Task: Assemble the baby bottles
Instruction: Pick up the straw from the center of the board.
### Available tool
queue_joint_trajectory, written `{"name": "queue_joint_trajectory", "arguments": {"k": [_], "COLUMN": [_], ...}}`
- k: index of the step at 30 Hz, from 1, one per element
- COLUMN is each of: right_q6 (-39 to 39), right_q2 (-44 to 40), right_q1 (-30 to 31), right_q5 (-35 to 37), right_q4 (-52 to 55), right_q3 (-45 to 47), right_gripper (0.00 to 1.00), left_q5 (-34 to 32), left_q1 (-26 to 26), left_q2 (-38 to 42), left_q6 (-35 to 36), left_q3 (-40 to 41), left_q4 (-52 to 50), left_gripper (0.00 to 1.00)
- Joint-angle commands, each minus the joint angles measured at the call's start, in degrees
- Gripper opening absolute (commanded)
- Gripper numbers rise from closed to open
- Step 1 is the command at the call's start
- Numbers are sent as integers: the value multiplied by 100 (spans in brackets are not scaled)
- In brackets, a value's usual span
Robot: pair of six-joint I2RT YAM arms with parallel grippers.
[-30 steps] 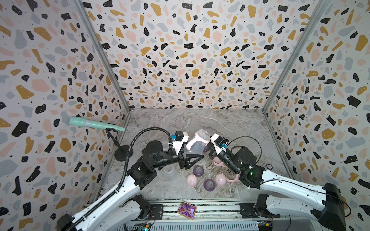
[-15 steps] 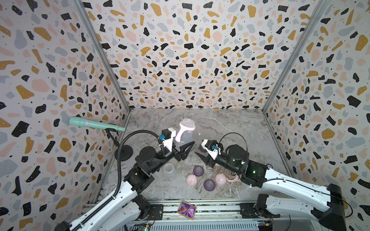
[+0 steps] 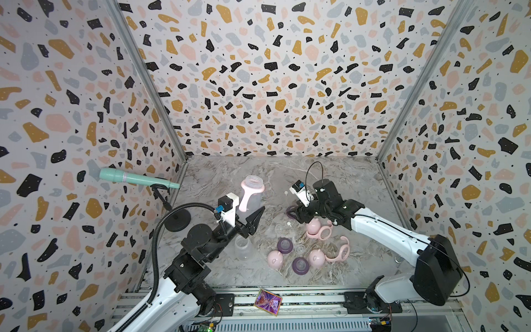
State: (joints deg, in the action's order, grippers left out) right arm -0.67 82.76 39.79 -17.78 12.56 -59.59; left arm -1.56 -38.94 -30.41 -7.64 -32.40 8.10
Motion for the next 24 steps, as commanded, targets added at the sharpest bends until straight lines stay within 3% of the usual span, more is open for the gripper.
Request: {"name": "queue_joint_trajectory", "arguments": {"k": [1, 4, 10, 20, 24], "right_q6": [-119, -125, -150, -631, -750], "right_q2": [220, 684, 1379, 2021, 2227], "right_q1": [267, 318, 319, 354, 372], "right_q5": [-341, -388, -220, -258, -349], "right_q4": [273, 144, -114, -260, -280], "right_q3": [-141, -177, -366, -595, -683], "right_gripper": [61, 52, 49, 48, 54], "left_q5": [-255, -344, -371, -326, -336], "left_q1": [27, 27, 27, 27, 27], "left_q2": [337, 572, 727, 752, 817], "left_q6": [137, 152, 146, 134, 156], "left_q3": [88, 143, 99, 86, 77], "left_q4": [-220, -355, -574, -738, -810], "left_gripper": [0, 0, 0, 0, 0]}}
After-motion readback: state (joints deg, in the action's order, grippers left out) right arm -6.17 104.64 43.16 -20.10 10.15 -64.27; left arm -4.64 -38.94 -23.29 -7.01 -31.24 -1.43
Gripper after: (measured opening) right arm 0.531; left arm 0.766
